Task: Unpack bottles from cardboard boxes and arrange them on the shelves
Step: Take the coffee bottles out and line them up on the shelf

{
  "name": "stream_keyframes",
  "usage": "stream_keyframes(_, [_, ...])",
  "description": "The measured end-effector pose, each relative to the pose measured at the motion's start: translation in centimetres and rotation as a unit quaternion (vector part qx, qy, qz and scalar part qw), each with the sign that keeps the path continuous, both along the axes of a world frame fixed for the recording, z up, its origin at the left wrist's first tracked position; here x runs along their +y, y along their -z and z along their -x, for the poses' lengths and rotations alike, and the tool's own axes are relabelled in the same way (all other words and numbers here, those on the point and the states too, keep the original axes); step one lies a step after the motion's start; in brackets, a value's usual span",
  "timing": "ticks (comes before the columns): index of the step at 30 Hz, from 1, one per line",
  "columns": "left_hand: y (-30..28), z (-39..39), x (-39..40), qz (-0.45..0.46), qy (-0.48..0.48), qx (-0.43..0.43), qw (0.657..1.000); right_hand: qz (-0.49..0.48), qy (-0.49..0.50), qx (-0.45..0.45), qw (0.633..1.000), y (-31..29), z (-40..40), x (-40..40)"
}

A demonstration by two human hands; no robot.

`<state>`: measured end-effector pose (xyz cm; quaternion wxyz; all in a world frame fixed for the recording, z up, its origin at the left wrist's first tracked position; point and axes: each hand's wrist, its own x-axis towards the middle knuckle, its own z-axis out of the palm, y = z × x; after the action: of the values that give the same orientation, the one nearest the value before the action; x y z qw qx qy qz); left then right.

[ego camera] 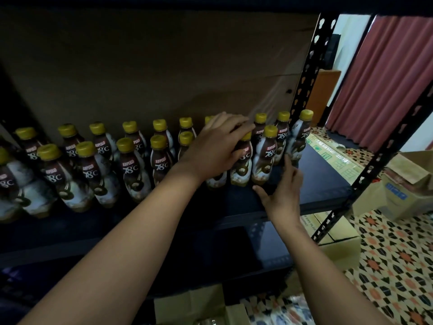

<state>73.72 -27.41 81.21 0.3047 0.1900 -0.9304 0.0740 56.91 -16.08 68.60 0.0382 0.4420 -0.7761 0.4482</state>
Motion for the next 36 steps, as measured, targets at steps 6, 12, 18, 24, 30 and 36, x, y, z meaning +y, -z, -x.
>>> stream_keyframes(6, [7.0,-4.6,5.6,0.036,-0.016,0.141,0.989,0.083,0.053,0.083,0.992,3.7,-4.9,3.4])
stream_keyframes(12, [20.4,-11.6,11.7,0.005,-0.081,0.143,0.986,0.022,-0.090,0.072,0.993,13.1,-10.4,6.3])
stream_keyframes(18, [41.9,-19.1,14.3,-0.160,-0.235,0.076,0.956,-0.129,-0.223,0.080,0.963,31.4,-15.4,6.9])
stream_keyframes(24, [63.2,-25.0,15.0,-0.330,-0.409,-0.049,0.850,-0.283,-0.332,0.155,0.886,52.1,-19.2,7.3])
stream_keyframes(30, [80.8,-27.6,16.5,-0.480,-0.498,-0.134,0.710,-0.448,-0.407,0.222,0.764,70.4,-22.2,7.8])
stream_keyframes(36, [89.2,-27.3,18.5,-0.473,-0.530,-0.109,0.696,-0.495,-0.462,0.245,0.694,79.7,-23.5,7.5])
